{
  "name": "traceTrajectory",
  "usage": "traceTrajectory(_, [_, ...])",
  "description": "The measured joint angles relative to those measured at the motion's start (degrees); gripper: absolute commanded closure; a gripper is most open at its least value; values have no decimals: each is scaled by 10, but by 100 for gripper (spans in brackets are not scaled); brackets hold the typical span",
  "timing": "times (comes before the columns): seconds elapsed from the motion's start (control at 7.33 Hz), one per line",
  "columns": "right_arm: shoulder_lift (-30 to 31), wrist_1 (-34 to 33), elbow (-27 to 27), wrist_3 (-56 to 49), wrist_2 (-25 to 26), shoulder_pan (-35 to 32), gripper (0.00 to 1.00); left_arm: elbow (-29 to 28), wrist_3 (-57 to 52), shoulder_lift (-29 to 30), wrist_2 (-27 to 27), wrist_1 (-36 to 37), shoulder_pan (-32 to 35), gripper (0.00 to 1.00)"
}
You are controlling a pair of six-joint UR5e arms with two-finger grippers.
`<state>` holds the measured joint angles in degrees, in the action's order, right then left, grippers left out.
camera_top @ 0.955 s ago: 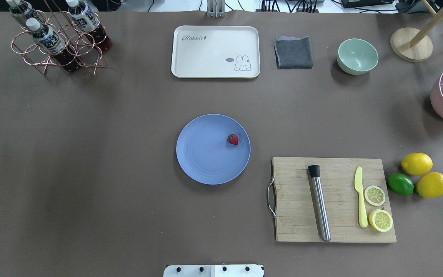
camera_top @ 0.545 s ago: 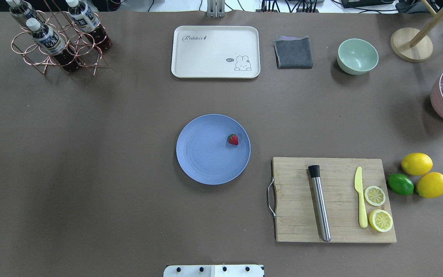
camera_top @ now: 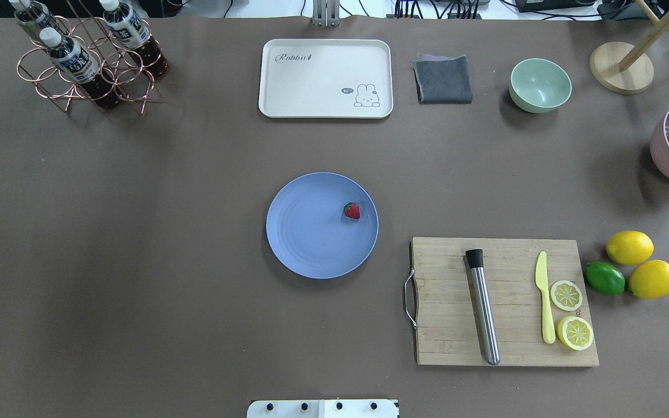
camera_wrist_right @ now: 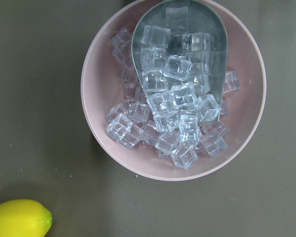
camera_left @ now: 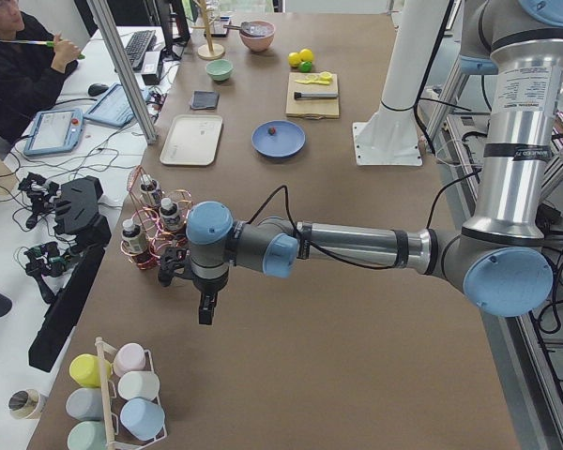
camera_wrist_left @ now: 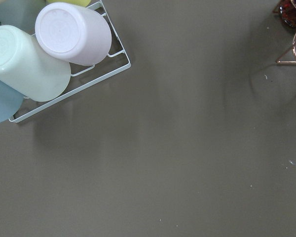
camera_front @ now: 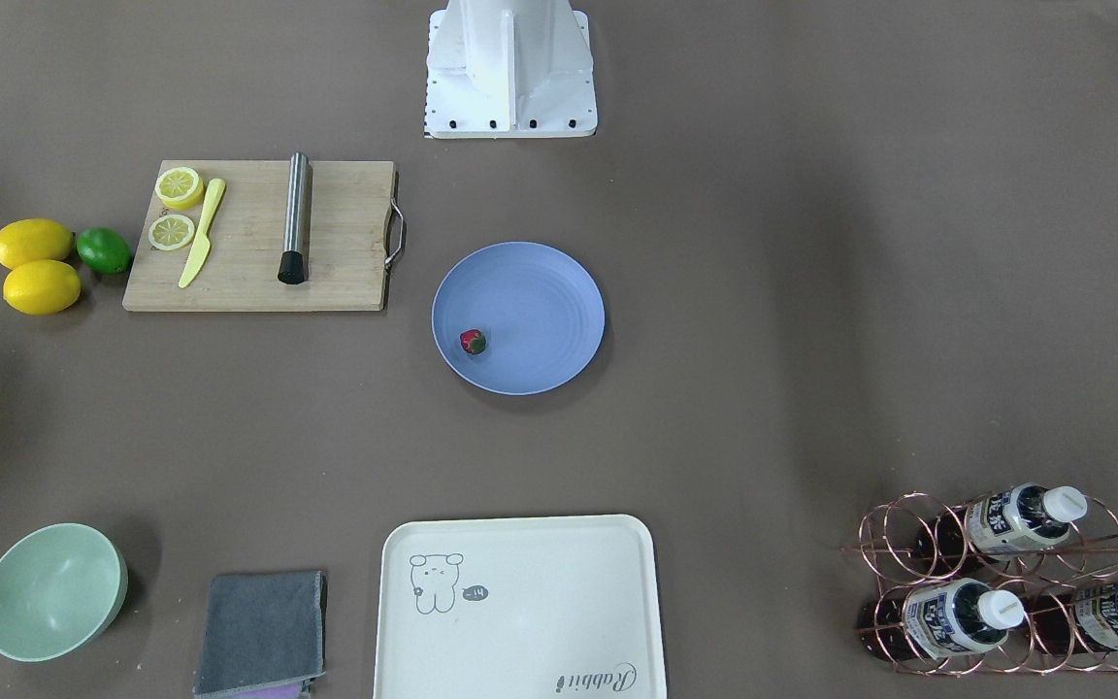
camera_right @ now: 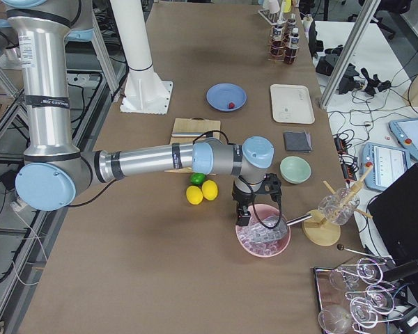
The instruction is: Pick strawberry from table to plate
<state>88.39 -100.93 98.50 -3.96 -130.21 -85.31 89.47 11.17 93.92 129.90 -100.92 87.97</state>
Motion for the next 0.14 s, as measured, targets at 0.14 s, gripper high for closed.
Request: traceTrajectory(0.14, [-1,0,0,1,0,0,0,-3,1,2,0,0,0,2])
